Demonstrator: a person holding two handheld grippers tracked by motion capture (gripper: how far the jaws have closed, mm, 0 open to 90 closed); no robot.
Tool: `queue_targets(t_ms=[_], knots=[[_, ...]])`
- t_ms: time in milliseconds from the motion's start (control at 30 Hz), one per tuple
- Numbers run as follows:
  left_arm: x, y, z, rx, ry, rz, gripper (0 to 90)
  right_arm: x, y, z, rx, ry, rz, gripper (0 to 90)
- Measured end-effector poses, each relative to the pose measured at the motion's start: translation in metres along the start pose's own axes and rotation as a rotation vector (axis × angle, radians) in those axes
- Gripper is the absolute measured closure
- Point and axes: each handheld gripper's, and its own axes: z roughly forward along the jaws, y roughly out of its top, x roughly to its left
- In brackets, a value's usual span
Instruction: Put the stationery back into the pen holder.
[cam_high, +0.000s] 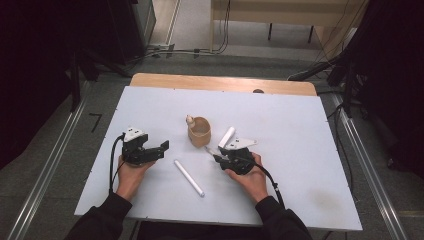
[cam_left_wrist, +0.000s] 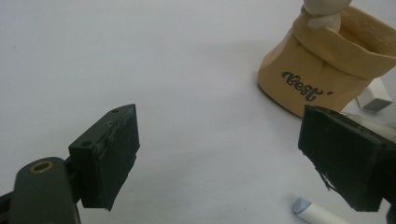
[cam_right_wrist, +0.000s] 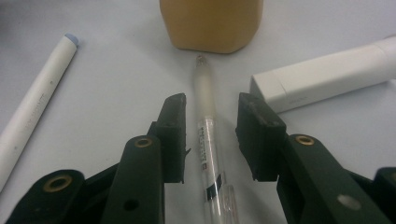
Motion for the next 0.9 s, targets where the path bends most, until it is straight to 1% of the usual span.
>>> queue_targets(t_ms=[33, 133, 333, 433, 567, 633, 800, 900], knots=[[0.0, 0.0, 0.0, 0.0, 0.0, 0.001, 13.4, 0.0, 0.0, 0.001, 0.002, -0.002, -0.008, 61.6], [0.0, 0.0, 0.0, -0.001, 0.001, -0.001, 13.4, 0.0, 0.001, 0.004, 0.009, -0.004, -0.011, 63.3], [0.0, 0.0, 0.0, 0.001, 0.001, -0.001, 13.4, 0.001, 0.006, 0.008, 0.008, 0.018, -0.019, 65.6], [0.0, 0.0, 0.0, 0.002, 0.001, -0.001, 13.4, 0.001, 0.009, 0.011, 0.012, 0.021, -0.021, 65.6], [0.0, 0.0, 0.0, 0.002, 0.0, -0.002, 13.4, 0.001, 0.011, 0.016, 0.026, 0.03, -0.02, 66.6], [0.0, 0.0, 0.0, 0.004, -0.001, 0.0, 13.4, 0.001, 0.012, 0.017, 0.023, 0.029, -0.029, 67.3], [0.0, 0.0, 0.001, 0.003, -0.001, 0.0, 13.4, 0.0, 0.013, 0.019, 0.032, 0.027, -0.025, 69.0], [0.0, 0.0, 0.001, 0.005, -0.001, 0.0, 13.4, 0.001, 0.015, 0.021, 0.039, 0.021, -0.04, 69.9]])
